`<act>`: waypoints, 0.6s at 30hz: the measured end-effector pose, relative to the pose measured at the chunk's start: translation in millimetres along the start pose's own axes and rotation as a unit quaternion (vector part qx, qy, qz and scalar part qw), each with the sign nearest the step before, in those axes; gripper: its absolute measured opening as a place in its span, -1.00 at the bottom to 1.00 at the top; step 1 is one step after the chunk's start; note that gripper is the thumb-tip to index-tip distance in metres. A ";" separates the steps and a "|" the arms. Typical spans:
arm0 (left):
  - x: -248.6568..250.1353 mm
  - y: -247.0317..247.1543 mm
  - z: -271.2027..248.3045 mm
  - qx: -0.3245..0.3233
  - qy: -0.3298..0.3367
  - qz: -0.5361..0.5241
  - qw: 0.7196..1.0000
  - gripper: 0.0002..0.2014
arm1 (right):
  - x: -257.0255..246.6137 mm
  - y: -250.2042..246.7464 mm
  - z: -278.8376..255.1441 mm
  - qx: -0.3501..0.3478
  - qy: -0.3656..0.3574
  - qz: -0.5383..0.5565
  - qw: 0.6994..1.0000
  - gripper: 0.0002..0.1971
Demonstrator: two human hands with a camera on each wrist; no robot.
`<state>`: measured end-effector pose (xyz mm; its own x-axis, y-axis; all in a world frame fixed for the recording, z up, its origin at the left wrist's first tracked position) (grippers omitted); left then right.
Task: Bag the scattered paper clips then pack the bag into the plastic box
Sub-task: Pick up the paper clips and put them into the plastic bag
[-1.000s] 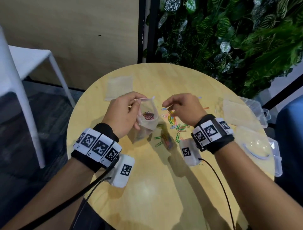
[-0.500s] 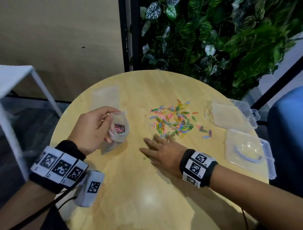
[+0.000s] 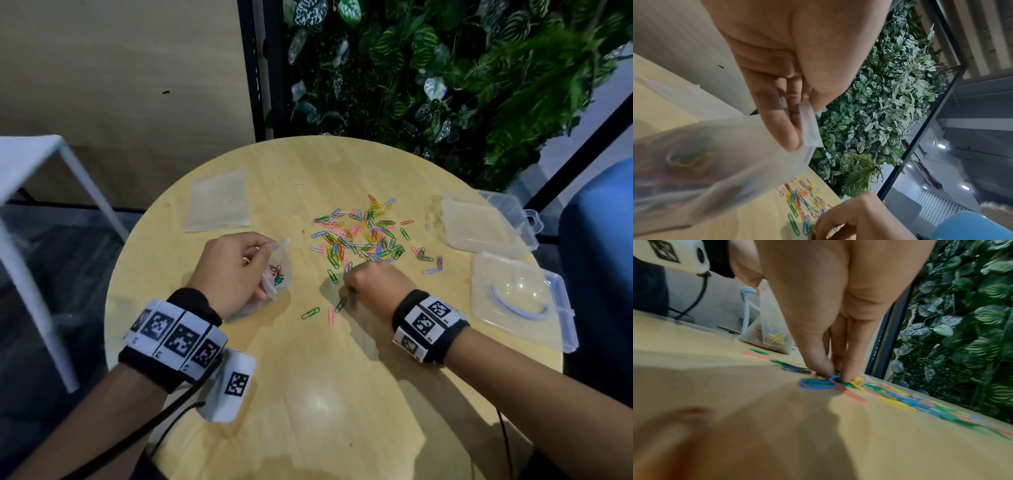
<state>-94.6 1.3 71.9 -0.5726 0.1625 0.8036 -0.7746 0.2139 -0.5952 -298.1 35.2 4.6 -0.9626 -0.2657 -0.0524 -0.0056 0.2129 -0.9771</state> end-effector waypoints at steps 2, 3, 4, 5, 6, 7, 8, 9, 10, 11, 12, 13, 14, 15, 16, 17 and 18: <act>4.5 3.1 -3.2 -0.002 0.004 0.006 1.000 -0.81 | 21.1 -6.4 2.8 0.009 0.061 0.015 0.998 -0.83; 6.9 5.6 -4.7 -0.004 0.008 0.007 1.000 -0.81 | 34.0 -13.3 2.4 0.038 0.095 0.058 0.993 -0.78; 9.1 8.6 -6.0 -0.007 0.010 0.006 1.000 -0.81 | 47.8 -19.3 2.1 0.070 0.131 0.118 0.982 -0.76; 10.2 11.5 -6.6 -0.010 0.010 0.003 1.000 -0.80 | 60.0 -28.2 0.8 0.106 0.160 0.182 0.964 -0.77; 10.4 14.1 -6.7 -0.013 0.008 -0.004 1.000 -0.81 | 70.8 -35.9 -1.4 0.136 0.184 0.248 0.941 -0.81; 10.0 16.3 -6.6 -0.016 0.004 -0.011 1.000 -0.81 | 78.3 -42.9 -4.3 0.160 0.201 0.316 0.913 -0.85; 9.5 17.4 -6.4 -0.018 0.002 -0.016 1.000 -0.81 | 81.0 -49.9 -6.8 0.180 0.205 0.388 0.880 -0.89; 9.2 17.9 -6.3 -0.019 0.001 -0.018 1.000 -0.81 | 78.0 -55.5 -8.5 0.189 0.195 0.462 0.844 -0.90; 9.4 17.8 -6.6 -0.019 0.001 -0.019 1.000 -0.81 | 69.5 -62.0 -9.4 0.187 0.171 0.536 0.805 -0.89; 9.6 17.4 -7.0 -0.019 0.000 -0.021 1.000 -0.80 | 57.7 -67.4 -8.3 0.177 0.143 0.592 0.773 -0.88; 9.2 17.1 -7.5 -0.019 -0.003 -0.026 0.999 -0.80 | 43.9 -72.0 -6.0 0.165 0.112 0.623 0.756 -0.88; 8.7 16.8 -7.8 -0.019 -0.008 -0.034 0.999 -0.80 | 29.0 -77.2 -3.5 0.156 0.084 0.628 0.758 -0.88; 7.8 16.4 -8.2 -0.016 -0.013 -0.043 0.999 -0.80 | 14.4 -81.4 -0.4 0.154 0.061 0.611 0.774 -0.88; 6.7 16.1 -8.5 -0.013 -0.017 -0.050 0.999 -0.80 | -0.2 -85.7 2.1 0.162 0.040 0.580 0.797 -0.88; 6.0 15.9 -8.6 -0.011 -0.019 -0.054 0.998 -0.80 | -14.5 -87.8 5.0 0.173 0.019 0.547 0.819 -0.90; 5.4 15.6 -8.5 -0.011 -0.019 -0.058 0.998 -0.80 | -28.4 -88.4 7.4 0.179 -0.003 0.520 0.835 -0.92; 4.4 15.3 -8.2 -0.011 -0.019 -0.062 0.998 -0.79 | -40.5 -86.9 10.0 0.178 -0.025 0.502 0.846 -0.94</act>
<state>-106.8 13.2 66.3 -0.4821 0.0969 0.8707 -0.8349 0.2505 -0.4901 -255.9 18.1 89.6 -0.4202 -0.1604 -0.8932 0.8991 0.0597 -0.4337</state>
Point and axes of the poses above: each hand's wrist, its own z-axis towards the middle knuckle, its own y-axis out of the palm, x = y × z, the point moved 7 cm from there along z, towards the middle knuckle, and after that the axes turned 4 degrees about z, right-handed, at the moved point
